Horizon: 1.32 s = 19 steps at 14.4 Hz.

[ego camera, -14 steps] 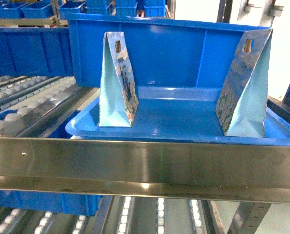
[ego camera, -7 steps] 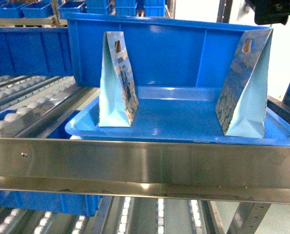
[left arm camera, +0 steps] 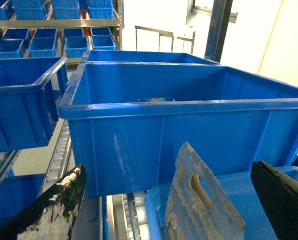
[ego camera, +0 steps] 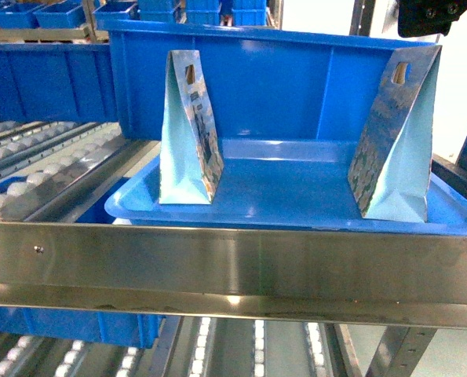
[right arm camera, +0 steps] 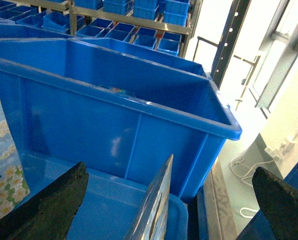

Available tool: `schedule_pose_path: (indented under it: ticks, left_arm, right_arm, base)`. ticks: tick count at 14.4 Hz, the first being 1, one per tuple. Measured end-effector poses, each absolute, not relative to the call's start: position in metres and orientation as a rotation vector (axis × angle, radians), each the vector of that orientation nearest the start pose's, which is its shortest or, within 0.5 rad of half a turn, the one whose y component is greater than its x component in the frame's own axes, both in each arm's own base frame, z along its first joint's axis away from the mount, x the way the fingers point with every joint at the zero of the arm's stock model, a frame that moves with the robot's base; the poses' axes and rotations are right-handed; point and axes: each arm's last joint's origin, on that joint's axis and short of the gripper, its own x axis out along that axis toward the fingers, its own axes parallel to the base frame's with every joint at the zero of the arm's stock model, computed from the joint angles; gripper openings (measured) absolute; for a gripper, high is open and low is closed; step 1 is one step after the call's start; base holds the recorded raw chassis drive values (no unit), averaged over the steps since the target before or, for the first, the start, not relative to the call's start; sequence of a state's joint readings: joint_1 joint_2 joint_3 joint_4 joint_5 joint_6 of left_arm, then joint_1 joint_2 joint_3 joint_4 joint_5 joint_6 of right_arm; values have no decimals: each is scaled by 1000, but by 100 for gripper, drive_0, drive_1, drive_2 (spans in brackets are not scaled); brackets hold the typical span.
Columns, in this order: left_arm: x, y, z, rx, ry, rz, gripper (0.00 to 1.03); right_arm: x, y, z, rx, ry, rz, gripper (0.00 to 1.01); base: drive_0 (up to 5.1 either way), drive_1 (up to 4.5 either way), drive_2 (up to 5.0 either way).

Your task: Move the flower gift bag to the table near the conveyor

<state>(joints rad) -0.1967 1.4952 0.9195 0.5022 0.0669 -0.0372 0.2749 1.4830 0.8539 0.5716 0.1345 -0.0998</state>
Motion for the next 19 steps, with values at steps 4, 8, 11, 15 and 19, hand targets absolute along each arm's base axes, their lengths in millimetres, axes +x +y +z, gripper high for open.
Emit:
schedule_pose_path:
  ticks: [4, 8, 11, 15, 19]
  left_arm:
    - [327, -67, 277, -32, 76, -263, 98]
    - [327, -67, 277, -32, 76, -263, 98]
    - [327, -67, 277, -32, 76, -263, 98]
    - [327, -67, 277, -32, 76, -263, 98]
    - [327, -67, 277, -32, 76, -263, 98]
  right_arm:
    - [302, 71, 253, -110, 98, 99, 98]
    - [321, 75, 255, -35, 156, 91, 98]
    - [336, 80, 250, -6, 244, 105, 98]
    - [350, 78, 251, 120, 302, 86, 98]
    - [352, 92, 239, 87, 307, 103, 98]
  base:
    - [0, 0, 0]
    - [0, 0, 0]
    - [0, 0, 0]
    - [0, 0, 0]
    - [0, 0, 0]
